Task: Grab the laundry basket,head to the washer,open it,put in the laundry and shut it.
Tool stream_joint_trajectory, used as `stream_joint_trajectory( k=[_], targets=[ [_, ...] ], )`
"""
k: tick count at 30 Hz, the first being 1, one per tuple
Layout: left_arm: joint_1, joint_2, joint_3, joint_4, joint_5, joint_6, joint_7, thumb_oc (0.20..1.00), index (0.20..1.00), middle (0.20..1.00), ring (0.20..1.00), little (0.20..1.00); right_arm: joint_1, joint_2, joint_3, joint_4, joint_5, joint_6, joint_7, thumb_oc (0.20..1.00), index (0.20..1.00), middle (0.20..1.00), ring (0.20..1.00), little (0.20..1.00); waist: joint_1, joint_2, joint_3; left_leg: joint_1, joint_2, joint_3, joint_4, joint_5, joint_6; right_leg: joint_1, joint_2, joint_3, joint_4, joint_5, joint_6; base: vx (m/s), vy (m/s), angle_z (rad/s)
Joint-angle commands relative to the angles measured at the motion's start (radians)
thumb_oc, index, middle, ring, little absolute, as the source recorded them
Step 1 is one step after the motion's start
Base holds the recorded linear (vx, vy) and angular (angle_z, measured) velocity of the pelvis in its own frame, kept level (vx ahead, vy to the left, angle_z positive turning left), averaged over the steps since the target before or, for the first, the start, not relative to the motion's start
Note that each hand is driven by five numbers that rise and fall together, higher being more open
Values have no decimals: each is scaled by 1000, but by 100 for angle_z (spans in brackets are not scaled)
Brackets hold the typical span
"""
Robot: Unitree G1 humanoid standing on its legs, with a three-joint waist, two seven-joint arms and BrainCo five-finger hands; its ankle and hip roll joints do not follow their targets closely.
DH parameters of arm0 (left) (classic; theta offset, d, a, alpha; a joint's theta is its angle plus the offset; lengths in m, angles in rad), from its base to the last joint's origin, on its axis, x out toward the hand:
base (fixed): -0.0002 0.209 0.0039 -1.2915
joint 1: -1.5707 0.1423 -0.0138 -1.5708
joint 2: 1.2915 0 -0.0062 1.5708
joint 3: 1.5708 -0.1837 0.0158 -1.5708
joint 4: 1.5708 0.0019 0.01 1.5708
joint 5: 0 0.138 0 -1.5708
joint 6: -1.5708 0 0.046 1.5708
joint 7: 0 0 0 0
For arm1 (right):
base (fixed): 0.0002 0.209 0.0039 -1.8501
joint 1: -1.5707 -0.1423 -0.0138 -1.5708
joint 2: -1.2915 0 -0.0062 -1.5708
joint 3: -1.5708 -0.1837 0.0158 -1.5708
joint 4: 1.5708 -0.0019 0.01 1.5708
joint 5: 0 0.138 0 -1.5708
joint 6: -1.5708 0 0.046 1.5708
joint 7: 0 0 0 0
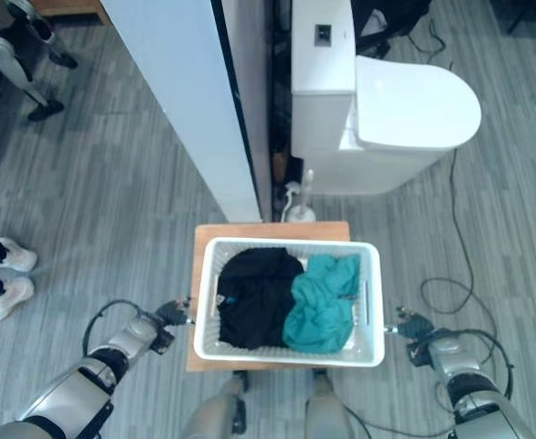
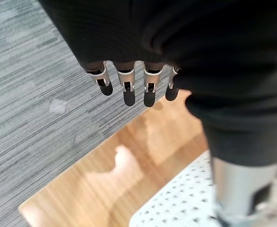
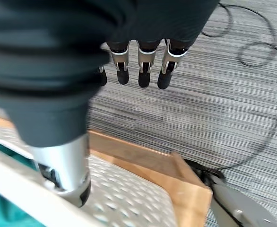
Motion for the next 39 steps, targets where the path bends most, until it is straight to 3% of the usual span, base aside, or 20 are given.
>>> stream_joint_trajectory(
  k=[1, 8, 14, 21, 31, 39],
  targets=[
    [-44, 4, -6, 73, 39, -15, 6, 1000, 1000, 1000, 1000, 1000, 37, -96, -34, -85, 6, -20, 10, 1000, 1000, 1000, 1000, 1000, -1, 52, -52, 13, 68, 36, 7, -7, -54, -20, -50, 19, -1, 13, 63, 35, -3, -3],
    [-8, 99, 13, -12, 78, -22, -15, 1000, 1000, 1000, 1000, 1000, 138, -133, -97, -247, -21, -27, 37, 1000, 1000, 1000, 1000, 1000, 2, 57, -72, 43, 73, 37, 7, -15, -57, 22, -50, -2, -1, -2, 66, 8, -2, 0],
    [39, 149, 39, -48, 107, -21, -36, 1000, 1000, 1000, 1000, 1000, 231, -116, -133, -322, -19, -31, 72, 1000, 1000, 1000, 1000, 1000, 8, 56, -104, 84, 81, 35, 7, -27, -63, 73, -50, -24, -1, -20, 66, 28, -8, 3],
    [25, 120, 25, -66, 61, -16, -35, 1000, 1000, 1000, 1000, 1000, 215, -87, -105, -276, -18, -26, 69, 1000, 1000, 1000, 1000, 1000, 12, 66, -104, 83, 77, 35, 7, -26, -61, 71, -53, -31, -1, -19, 65, -8, 2, 0],
    [-180, 10, -94, 7, 83, -15, 24, 1000, 1000, 1000, 1000, 1000, -45, -12, 68, -84, -47, -2, 22, 1000, 1000, 1000, 1000, 1000, 7, 98, -66, 57, 69, 33, 7, -9, -58, 41, -58, -19, -1, -4, 62, -23, 5, 0],
    [-217, -31, -85, 82, 96, -8, 62, 1000, 1000, 1000, 1000, 1000, -174, 39, 130, -75, -91, -8, -27, 1000, 1000, 1000, 1000, 1000, -9, 116, -54, 57, 70, 46, 7, -10, -54, 31, -55, -1, -1, 0, 58, -4, 1, 1]
  ],
)
